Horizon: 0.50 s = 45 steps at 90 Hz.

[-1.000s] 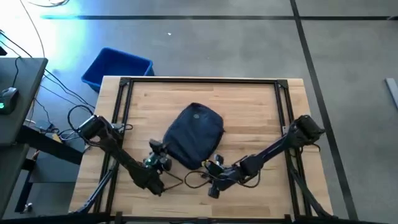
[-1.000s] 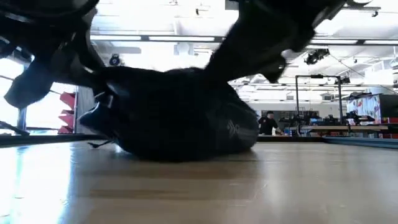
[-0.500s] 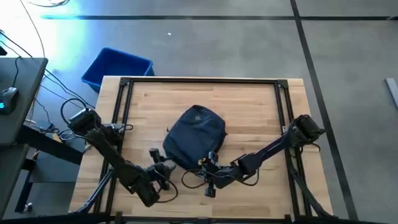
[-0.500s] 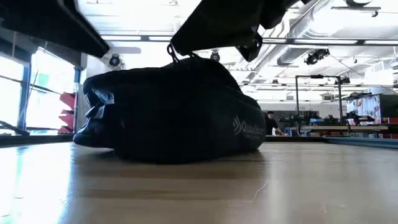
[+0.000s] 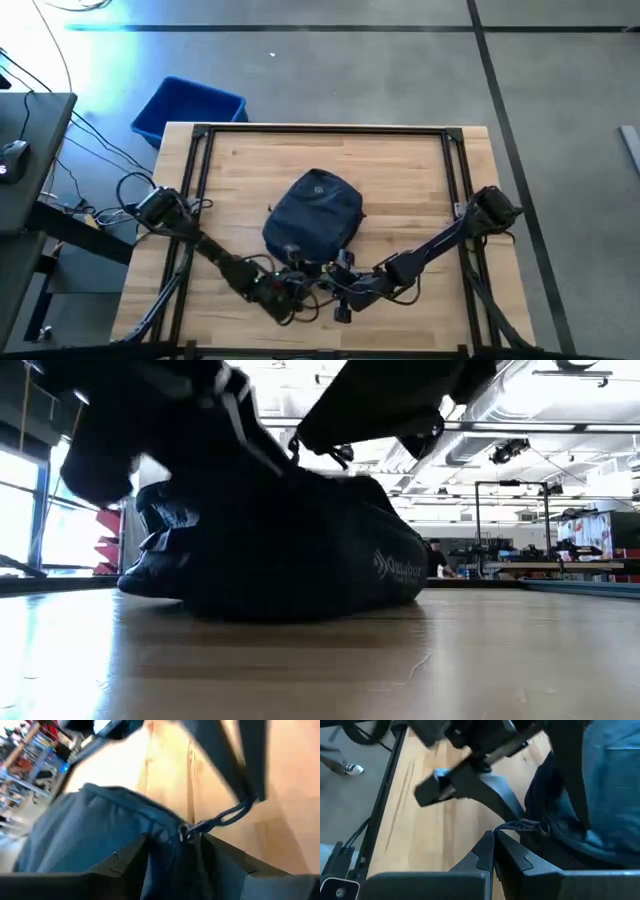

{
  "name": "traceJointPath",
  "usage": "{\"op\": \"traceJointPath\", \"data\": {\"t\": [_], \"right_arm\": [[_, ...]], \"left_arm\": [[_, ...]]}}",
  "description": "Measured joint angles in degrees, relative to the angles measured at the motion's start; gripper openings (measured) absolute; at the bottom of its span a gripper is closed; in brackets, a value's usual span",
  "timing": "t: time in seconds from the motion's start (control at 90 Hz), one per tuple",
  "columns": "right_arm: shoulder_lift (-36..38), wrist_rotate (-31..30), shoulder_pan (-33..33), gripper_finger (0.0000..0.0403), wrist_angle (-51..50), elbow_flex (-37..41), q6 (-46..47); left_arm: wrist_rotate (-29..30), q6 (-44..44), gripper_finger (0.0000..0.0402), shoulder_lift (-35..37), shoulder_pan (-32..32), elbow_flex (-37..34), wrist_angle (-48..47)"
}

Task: Unpack backpack
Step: Close the backpack

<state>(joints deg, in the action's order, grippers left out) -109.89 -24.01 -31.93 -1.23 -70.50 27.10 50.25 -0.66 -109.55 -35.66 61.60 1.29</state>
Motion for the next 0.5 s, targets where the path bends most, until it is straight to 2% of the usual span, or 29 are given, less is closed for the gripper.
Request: {"op": "traceJointPath", "data": {"t": [0.189, 0.3, 0.444, 0.5], "right_arm": [[0.0, 0.1, -0.2, 0.0000, -4.6, 0.0, 3.6], [0.0, -0.2, 0.1, 0.0000, -8.1, 0.0, 5.5], [0.7, -1.5, 1.0, 0.0000, -13.3, 0.0, 7.1], [1.2, -2.2, 1.6, 0.0000, -15.9, 0.0, 8.0]], "left_arm": [[-0.3, -3.5, 0.0138, -0.6, 0.9, 0.0, -0.1], [0.2, -5.4, 0.0094, -0.6, 0.7, 0.0, -0.3], [1.0, -6.8, 0.0018, -0.6, -1.0, 0.0, -2.1], [2.4, -7.5, 0.0007, -0.6, -2.1, 0.0, -2.9]]}}
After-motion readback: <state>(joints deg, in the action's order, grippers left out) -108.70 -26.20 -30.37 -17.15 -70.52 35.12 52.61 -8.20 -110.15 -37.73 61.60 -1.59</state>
